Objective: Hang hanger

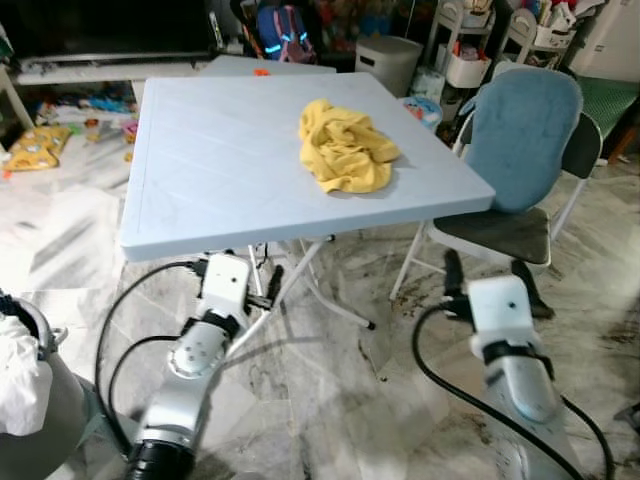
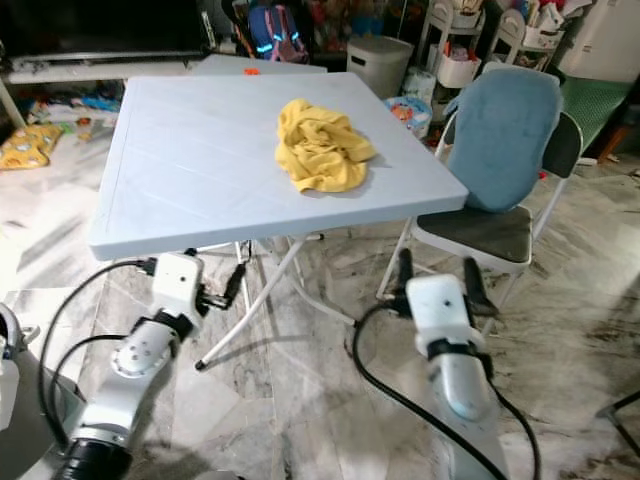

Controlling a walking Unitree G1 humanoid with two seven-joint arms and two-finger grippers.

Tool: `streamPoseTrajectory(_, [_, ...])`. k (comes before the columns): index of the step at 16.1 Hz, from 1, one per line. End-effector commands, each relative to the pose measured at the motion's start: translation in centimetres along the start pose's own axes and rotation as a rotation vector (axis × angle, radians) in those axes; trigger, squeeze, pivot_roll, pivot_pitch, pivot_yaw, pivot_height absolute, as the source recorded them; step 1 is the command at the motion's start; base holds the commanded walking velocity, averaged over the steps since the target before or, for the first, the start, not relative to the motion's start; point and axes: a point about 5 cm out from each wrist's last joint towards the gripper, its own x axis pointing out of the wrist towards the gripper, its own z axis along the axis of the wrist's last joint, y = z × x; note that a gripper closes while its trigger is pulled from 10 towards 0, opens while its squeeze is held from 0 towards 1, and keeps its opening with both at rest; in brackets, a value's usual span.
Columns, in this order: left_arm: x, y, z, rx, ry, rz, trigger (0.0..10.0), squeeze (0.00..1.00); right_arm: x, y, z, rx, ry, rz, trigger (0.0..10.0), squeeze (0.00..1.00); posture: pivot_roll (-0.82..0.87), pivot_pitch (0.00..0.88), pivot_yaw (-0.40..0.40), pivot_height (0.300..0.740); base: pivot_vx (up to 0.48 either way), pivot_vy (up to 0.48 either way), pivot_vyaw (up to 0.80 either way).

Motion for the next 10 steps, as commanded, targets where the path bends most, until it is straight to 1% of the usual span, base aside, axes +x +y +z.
streamPoseTrajectory(1, [0.29, -0.2, 0.24, 0.008, 0.001, -0.007, 10.0, 0.0, -0.11, -0.26, -0.16, -0.003, 0.006, 0.001, 10.0, 0.0, 0.13, 0.0, -0.075, 0.74, 0.0, 0.412, 0.0])
streamPoseTrajectory(4, [0.29, -0.18, 0.21, 0.009, 0.003, -0.004, 10.0, 0.0, -0.18, -0.09, -0.16, -0.003, 0.004, 0.009, 10.0, 0.0, 0.13, 0.0, -0.074, 0.74, 0.0, 0.421, 0.0])
streamPoseTrajectory(5, [0.31, -0.22, 0.17, 0.01, 0.004, -0.005, 10.0, 0.0, -0.23, -0.02, -0.22, -0.002, 0.006, 0.012, 10.0, 0.0, 0.13, 0.0, -0.074, 0.74, 0.0, 0.428, -0.48])
streamPoseTrajectory(6, [0.33, -0.28, 0.15, 0.011, 0.005, -0.007, 10.0, 0.0, -0.27, 0.04, -0.25, -0.012, 0.007, 0.018, 10.0, 0.0, 0.13, 0.0, -0.074, 0.74, 0.0, 0.435, 0.8])
streamPoseTrajectory(10, [0.44, -0.4, 0.1, 0.011, 0.009, -0.011, 10.0, 0.0, -0.3, 0.08, -0.33, 0.0, 0.01, 0.024, 10.0, 0.0, 0.13, 0.0, -0.079, 0.74, 0.0, 0.445, 0.8])
